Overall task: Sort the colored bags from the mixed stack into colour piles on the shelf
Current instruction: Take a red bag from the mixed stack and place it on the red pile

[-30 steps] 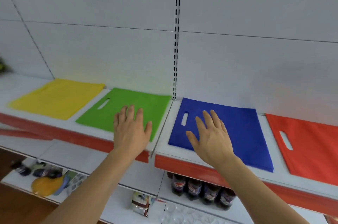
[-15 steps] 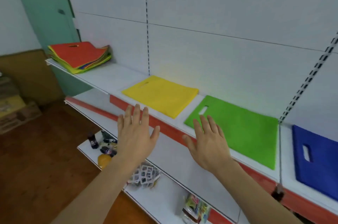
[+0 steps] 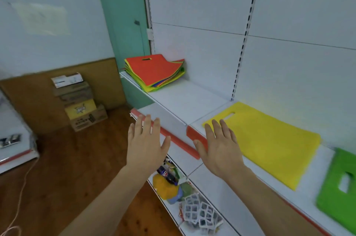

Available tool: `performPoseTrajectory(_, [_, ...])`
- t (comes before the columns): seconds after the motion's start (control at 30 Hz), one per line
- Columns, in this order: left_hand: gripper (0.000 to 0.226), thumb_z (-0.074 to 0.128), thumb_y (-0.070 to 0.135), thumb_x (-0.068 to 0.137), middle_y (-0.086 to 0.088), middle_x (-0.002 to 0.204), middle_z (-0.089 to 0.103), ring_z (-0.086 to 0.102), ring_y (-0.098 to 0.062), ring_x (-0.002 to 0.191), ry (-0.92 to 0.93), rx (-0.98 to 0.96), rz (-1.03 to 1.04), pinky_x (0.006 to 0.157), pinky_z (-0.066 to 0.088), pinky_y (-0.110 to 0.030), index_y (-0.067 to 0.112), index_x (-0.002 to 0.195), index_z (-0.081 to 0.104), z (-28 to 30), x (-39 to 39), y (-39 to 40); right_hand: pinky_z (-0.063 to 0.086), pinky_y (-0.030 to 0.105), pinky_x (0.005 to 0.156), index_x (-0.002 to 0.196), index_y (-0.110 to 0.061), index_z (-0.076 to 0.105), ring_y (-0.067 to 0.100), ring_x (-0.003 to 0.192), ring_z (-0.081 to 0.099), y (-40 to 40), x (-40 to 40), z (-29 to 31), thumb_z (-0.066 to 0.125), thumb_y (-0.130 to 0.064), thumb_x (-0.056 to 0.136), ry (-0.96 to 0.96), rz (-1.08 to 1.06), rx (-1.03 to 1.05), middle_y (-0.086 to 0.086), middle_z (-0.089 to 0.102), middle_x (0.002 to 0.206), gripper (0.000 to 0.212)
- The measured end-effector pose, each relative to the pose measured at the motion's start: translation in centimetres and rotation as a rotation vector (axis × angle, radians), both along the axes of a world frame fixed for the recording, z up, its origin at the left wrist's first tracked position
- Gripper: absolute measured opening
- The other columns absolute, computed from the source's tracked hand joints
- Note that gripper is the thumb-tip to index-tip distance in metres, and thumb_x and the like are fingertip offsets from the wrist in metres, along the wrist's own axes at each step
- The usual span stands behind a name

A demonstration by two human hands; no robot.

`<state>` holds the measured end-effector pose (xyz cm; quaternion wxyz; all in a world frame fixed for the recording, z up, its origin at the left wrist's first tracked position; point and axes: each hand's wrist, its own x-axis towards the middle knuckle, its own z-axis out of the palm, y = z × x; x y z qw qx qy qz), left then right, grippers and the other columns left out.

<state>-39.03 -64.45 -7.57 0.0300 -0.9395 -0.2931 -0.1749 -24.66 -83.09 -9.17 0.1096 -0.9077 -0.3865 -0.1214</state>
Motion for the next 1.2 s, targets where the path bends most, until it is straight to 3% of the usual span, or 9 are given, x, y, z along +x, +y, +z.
performPoseTrajectory(0.1, [0.072, 0.029, 0.063, 0.104, -0.01, 0.169, 0.03, 0.017, -0.033, 0.16, 0.025, 0.026, 0.025, 0.129, 0.019, -0.055, 0.02, 0.163, 0.032, 0.9, 1.9, 5.1, 0.027, 0.056, 0.124, 0.157, -0.009, 0.046, 0.039, 0.158, 0.023, 5.7, 2.7, 0.9, 0.027, -0.064, 0.104, -0.007, 0.035, 0.014, 0.018, 0.038, 0.165, 0.078])
performPoseTrajectory(0.27, [0.072, 0.026, 0.065, 0.104, -0.006, 0.172, 0.026, 0.012, -0.029, 0.161, 0.019, 0.003, 0.077, 0.127, 0.004, -0.048, 0.026, 0.164, 0.028, 0.7, 3.8, 12.7, 0.023, 0.055, 0.127, 0.162, -0.013, 0.037, 0.036, 0.161, 0.014, 14.9, 5.9, 1.6, 0.012, -0.068, 0.101, 0.02, 0.071, -0.018, 0.015, 0.029, 0.17, 0.086])
performPoseTrajectory(0.53, [0.072, 0.023, 0.065, 0.104, -0.005, 0.17, 0.029, 0.017, -0.029, 0.16, 0.0, -0.018, 0.032, 0.129, 0.009, -0.049, 0.025, 0.162, 0.033, 0.3, 7.2, 27.2, 0.022, 0.054, 0.126, 0.162, -0.014, 0.037, 0.035, 0.16, 0.016, 28.6, 8.9, 1.7, 0.006, -0.068, 0.098, -0.024, 0.033, -0.053, 0.015, 0.031, 0.169, 0.09])
performPoseTrajectory(0.9, [0.068, 0.033, 0.062, 0.105, -0.006, 0.166, 0.036, 0.026, -0.029, 0.156, 0.031, -0.021, -0.22, 0.128, 0.023, -0.05, 0.022, 0.16, 0.036, 2.2, 15.3, 43.2, 0.022, 0.051, 0.127, 0.16, -0.016, 0.041, 0.034, 0.16, 0.016, 41.4, 11.6, 1.6, 0.017, -0.068, 0.102, 0.022, -0.211, -0.036, 0.014, 0.033, 0.168, 0.082])
performPoseTrajectory(1.2, [0.069, 0.031, 0.056, 0.107, -0.009, 0.168, 0.032, 0.02, -0.031, 0.157, 0.069, 0.02, -0.351, 0.128, 0.019, -0.05, 0.018, 0.164, 0.026, 1.8, 26.6, 50.4, 0.018, 0.051, 0.128, 0.163, -0.021, 0.036, 0.033, 0.16, 0.016, 48.4, 19.2, 1.4, 0.023, -0.07, 0.103, 0.048, -0.352, -0.052, 0.012, 0.03, 0.17, 0.078])
